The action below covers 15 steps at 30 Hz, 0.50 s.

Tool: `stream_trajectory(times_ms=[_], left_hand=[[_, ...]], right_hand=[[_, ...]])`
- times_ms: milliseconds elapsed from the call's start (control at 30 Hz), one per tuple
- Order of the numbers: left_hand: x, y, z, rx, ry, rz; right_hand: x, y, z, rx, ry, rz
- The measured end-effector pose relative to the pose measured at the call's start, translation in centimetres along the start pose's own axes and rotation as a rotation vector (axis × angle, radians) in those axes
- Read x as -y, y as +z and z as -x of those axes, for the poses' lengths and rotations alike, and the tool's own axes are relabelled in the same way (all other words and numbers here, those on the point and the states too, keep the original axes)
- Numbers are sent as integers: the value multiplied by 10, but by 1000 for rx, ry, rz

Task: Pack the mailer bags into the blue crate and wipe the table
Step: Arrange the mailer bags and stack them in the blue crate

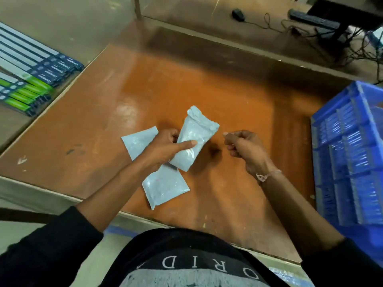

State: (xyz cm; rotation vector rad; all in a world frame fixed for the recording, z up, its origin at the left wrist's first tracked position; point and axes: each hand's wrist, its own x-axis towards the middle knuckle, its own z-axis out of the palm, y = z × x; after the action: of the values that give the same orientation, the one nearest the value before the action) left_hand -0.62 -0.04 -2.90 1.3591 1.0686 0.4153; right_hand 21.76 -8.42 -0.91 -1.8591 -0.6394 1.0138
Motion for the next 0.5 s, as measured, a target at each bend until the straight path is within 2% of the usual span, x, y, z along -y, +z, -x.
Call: stream_trajectory(times_ms=[100,200,333,500], left_hand=[[10,-25,5,-225,23,188],[21,-49,15,-398,52,265],[38,-71,26,-433,70,320],[43,-80,30,-453,57,319]], right_hand=[[-13,44,5,70,-86,189],[-22,86,24,187,-249,417],[-38,126,40,175,-441,684],[-38,141,42,172,-344,663]])
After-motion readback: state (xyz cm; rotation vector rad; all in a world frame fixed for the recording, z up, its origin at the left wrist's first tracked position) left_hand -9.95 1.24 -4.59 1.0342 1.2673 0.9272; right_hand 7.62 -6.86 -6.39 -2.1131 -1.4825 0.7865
